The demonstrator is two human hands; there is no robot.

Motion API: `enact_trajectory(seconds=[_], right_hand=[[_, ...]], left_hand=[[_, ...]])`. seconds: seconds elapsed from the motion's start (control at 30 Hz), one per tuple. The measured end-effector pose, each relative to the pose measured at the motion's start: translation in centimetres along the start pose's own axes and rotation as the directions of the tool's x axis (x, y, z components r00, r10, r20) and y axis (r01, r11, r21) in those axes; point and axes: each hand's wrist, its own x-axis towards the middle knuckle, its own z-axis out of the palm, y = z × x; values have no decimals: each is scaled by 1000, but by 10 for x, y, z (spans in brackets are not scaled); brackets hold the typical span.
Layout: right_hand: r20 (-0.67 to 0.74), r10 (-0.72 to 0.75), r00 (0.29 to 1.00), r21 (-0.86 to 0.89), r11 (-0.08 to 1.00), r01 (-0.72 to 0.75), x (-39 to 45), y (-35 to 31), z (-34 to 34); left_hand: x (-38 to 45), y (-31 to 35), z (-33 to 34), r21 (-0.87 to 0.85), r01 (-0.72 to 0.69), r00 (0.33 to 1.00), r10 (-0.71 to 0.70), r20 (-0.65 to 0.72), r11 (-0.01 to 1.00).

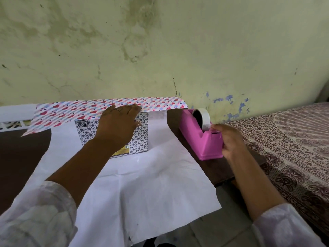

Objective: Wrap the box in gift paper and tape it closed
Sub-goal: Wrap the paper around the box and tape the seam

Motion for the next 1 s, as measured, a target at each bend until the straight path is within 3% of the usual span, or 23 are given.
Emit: enact_trajectory(seconds=[0.17, 0.4, 0.57, 0.67, 0.73, 0.83, 0.93, 1.0], right_hand=[[-45, -139, 989, 230, 962, 145, -3, 14, 6], [-12, -336, 942, 404, 860, 312, -1, 23, 4], [3, -344, 939, 441, 843, 308, -1, 28, 8], [-1, -273, 962, 468, 850, 241, 2, 27, 10], [6, -230, 973, 438, 875, 204, 3, 25, 11], [74, -324, 943, 331, 900, 284, 0, 25, 6], [188, -337, 923, 113, 940, 321, 0, 33, -3], [137, -379, 915, -6, 924, 383, 0, 35, -4]], left_hand=[[1, -2, 6, -26, -23, 997, 21, -76, 999], [0, -4, 10, 34, -71, 983, 75, -166, 997], [0, -3, 7, 39, -75, 985, 80, -155, 996], [0, -3, 8, 23, -69, 984, 72, -161, 997], [0, -3, 8, 22, -72, 984, 74, -161, 997], [-1, -2, 7, 23, -75, 986, 77, -151, 997], [-1, -2, 7, -2, -63, 986, 62, -156, 998], [-1, -2, 8, 0, -69, 984, 68, -163, 998]])
